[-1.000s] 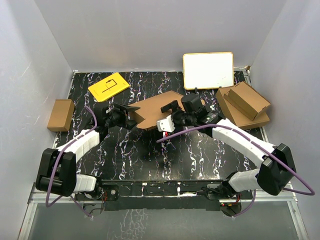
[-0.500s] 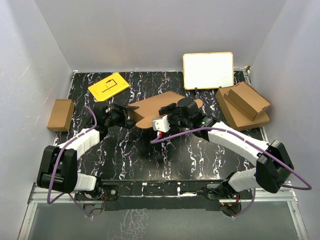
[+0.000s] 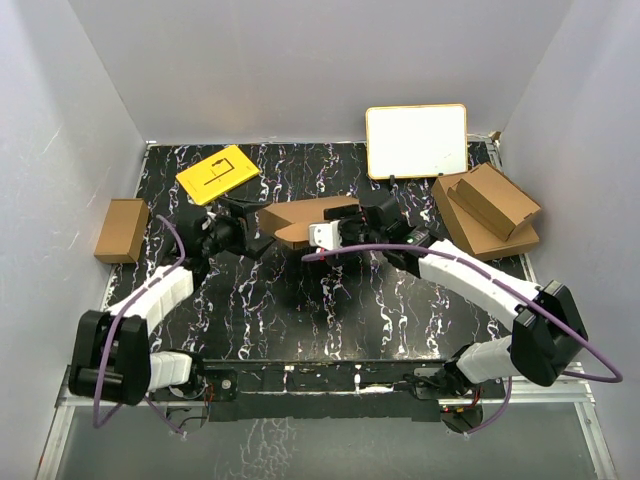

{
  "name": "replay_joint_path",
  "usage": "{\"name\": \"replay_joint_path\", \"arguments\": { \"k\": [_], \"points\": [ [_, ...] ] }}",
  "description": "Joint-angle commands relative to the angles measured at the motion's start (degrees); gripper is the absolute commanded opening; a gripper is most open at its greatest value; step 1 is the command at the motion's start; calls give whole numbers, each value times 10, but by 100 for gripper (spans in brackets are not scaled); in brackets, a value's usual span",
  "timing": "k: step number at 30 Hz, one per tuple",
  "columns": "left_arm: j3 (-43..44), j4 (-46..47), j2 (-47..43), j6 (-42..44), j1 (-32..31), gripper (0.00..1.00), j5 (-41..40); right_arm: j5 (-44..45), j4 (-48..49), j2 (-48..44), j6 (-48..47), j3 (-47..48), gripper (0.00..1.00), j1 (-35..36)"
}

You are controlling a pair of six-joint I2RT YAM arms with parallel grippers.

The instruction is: Fold the paper box

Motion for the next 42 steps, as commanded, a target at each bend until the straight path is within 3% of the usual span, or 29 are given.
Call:
{"name": "replay_joint_path", "arguments": {
  "k": [1,7,14,17,22,27,32,36,42],
  "points": [
    [-11,-1,-75,18,14,97,3,-34,19,-18,58,45,57,-23],
    [-28,-26,-169,80,20,97,-25,-86,9,-19,144,67,56,-61],
    [-75,-61,-291,300,25,97,-57,-154,-24,-6,271,120,56,-109],
    [-78,-119,-326,416,26,97,-75,-196,-41,9,344,150,56,-133],
    [-84,-171,-370,519,26,97,-88,-285,-41,34,477,181,55,-188],
    [-99,-167,-410,531,26,97,-67,-393,19,63,652,184,55,-234],
    [-114,-185,-439,519,26,97,-65,-479,252,89,924,92,55,-249],
    [-106,-220,-448,508,25,97,-62,-477,374,123,1070,27,56,-249],
    [-104,-242,-427,479,26,97,-84,-420,458,178,1157,-56,55,-247]
  ]
}}
